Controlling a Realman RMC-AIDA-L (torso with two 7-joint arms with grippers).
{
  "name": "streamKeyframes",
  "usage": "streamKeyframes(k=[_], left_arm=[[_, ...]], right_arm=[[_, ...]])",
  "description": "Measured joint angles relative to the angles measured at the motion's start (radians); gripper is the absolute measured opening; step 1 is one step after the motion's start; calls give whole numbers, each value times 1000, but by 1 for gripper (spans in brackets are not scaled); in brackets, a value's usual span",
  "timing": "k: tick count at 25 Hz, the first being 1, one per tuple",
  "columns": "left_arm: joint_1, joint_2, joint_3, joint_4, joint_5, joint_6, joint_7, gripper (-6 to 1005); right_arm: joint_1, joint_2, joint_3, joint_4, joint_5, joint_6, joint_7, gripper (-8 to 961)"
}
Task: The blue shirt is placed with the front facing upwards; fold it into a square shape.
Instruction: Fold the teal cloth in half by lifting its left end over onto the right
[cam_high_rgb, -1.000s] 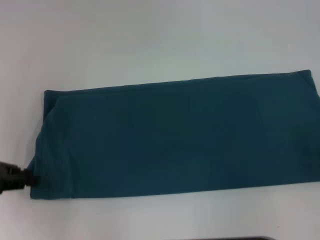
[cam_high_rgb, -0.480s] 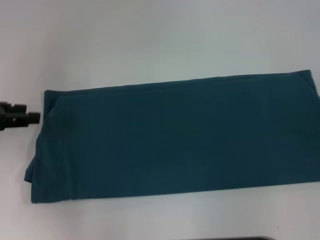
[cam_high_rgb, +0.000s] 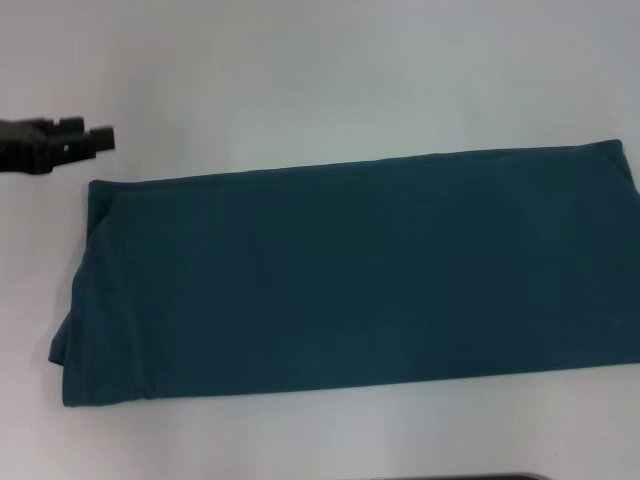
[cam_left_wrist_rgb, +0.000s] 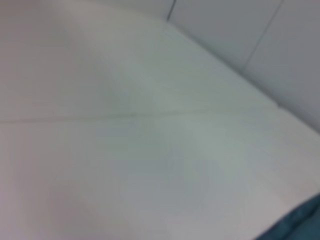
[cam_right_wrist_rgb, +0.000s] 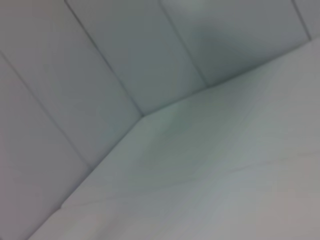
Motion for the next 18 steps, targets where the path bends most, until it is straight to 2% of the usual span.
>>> streamKeyframes(k=[2,7,12,13,15,18], left_arm=[[-3,-5,1,31,-72,-36,2,537],[-25,-8,11,80,-132,-65,8,562],[-43,-12,15,96,-146,-95,19,587],[-48,-19,15,97,-147,-114,22,592],[-48,-27,16,97,-147,-129,25,829],[-44,-35,17,97,-147,-140,32,871]], right_arm=[[4,0,-1,1,15,23,1,698],[28,-3,-23,1,9,60,-4,698],[46,-3,-48,-12,8,62,-12,697],[48,-2,-56,-17,8,62,-9,697],[50,-3,-76,-22,8,63,6,757],[58,-10,-130,-23,2,73,59,846]])
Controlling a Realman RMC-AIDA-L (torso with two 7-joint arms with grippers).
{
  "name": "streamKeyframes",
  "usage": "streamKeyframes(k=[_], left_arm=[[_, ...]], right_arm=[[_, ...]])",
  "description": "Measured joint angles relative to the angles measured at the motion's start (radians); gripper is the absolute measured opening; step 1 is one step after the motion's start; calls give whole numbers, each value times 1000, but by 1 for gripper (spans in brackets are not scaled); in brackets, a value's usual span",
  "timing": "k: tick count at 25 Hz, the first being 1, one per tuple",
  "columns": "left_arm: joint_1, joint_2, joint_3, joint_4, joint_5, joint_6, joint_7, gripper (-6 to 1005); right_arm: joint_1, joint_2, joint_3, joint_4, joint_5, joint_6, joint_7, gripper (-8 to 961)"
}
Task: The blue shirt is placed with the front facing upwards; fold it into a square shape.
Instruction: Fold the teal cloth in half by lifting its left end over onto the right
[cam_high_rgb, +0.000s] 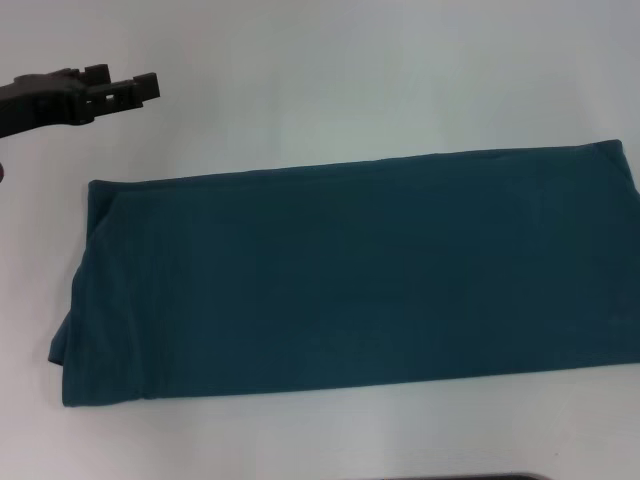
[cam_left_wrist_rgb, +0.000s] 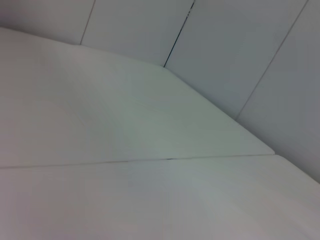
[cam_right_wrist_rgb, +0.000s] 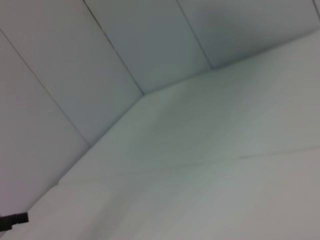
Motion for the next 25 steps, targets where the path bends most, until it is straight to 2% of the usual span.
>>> streamKeyframes(k=[5,9,14,22,25], left_arm=[[13,-2,0,10,4,3,3,910],[31,0,9,17,5,23,3,905],[60,9,79,41,7,32,-2,905],[100,30,124,49,11,63,-7,906],[108,31,125,61,27,42,-7,906]], right_arm=[[41,-5,-85,3,-78,64,117,944],[74,3,-99,10,-133,109,151,943],[97,23,-97,10,-129,132,148,943],[113,26,-99,14,-128,154,152,944],[118,30,-95,21,-127,160,149,944]])
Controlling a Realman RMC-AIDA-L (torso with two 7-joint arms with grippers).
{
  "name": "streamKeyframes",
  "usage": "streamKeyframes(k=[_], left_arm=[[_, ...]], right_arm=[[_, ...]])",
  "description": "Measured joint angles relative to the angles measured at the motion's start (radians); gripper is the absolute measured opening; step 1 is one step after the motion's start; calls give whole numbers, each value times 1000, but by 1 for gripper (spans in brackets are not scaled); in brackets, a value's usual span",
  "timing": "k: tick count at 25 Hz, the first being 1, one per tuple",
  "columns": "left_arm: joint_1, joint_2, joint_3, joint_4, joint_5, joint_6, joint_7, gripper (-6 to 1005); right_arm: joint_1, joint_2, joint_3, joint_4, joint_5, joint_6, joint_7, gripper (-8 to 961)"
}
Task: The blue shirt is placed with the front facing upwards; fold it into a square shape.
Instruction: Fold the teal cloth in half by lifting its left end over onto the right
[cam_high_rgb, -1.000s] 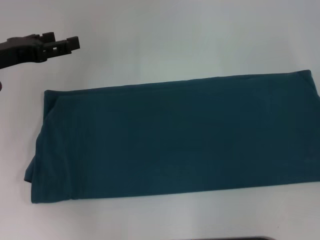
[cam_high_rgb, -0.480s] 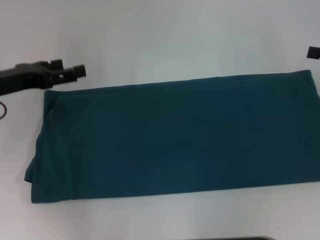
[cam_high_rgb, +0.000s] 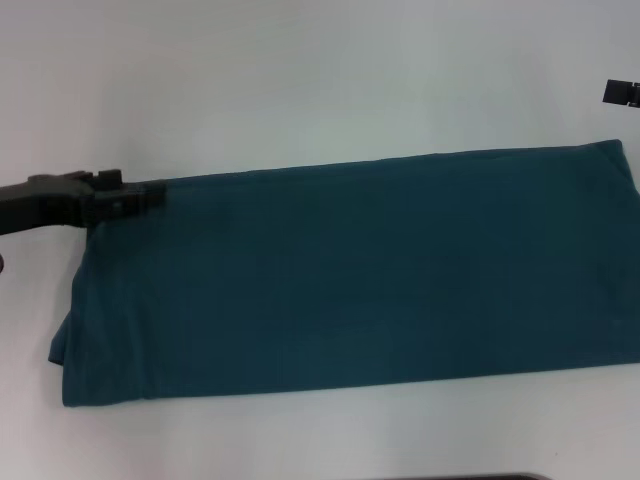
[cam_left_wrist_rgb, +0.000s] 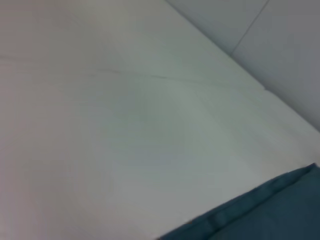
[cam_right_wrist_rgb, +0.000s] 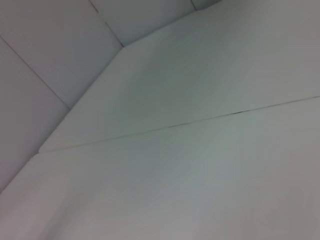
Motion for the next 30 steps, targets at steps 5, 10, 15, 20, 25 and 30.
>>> streamKeyframes(k=[5,10,15,20,25,30], left_arm=[[5,-2,3,14,31,-13,3,906],[1,1,4,39,48,-19,7,906],[-5,-8,6,44,69,-53,9,907],[-11,-12,16,56,71,-86,10,907],[-14,-12,16,63,72,-88,10,907],[-5,-6,4,14,64,26,-4,905]], right_arm=[[3,2,2,1,0,2,3,944],[4,3,2,1,0,3,6,944],[3,3,3,1,2,4,7,944],[4,3,3,1,2,3,8,944],[5,3,3,1,2,3,8,944],[6,3,3,-1,8,4,8,944]])
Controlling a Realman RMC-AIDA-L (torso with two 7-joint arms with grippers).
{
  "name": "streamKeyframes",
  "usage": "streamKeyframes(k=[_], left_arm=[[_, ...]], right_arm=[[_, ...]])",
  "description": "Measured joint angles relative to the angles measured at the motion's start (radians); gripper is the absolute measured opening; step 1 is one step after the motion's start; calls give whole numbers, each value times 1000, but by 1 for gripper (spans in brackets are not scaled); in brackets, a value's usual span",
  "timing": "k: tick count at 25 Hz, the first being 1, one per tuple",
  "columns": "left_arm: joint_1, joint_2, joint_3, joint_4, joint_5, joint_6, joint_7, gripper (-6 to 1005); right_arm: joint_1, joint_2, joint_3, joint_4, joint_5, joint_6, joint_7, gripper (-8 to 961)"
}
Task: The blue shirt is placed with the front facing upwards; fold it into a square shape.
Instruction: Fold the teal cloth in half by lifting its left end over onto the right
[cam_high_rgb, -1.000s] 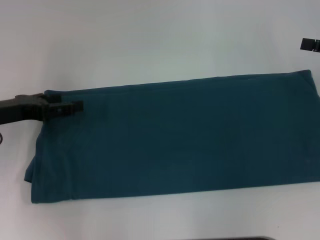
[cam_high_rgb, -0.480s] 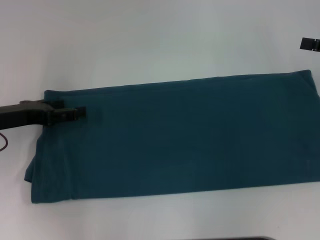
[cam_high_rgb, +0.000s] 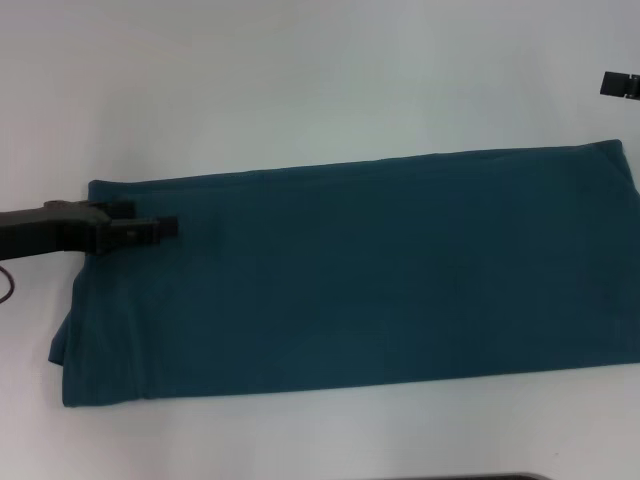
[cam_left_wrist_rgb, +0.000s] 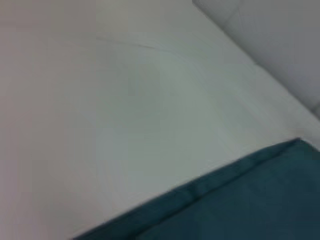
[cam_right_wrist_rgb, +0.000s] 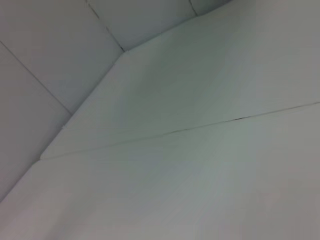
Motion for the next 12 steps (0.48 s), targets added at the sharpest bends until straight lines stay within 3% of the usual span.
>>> streamKeyframes(k=[7,12], left_arm=[[33,29,1,-113,21,198,-67,906],[59,36,0,-165,47,206,-120,907]], right_arm=[[-4,-1,0,-1,18,-4,-4,943],[-6,-1,0,2,20,0,-8,943]])
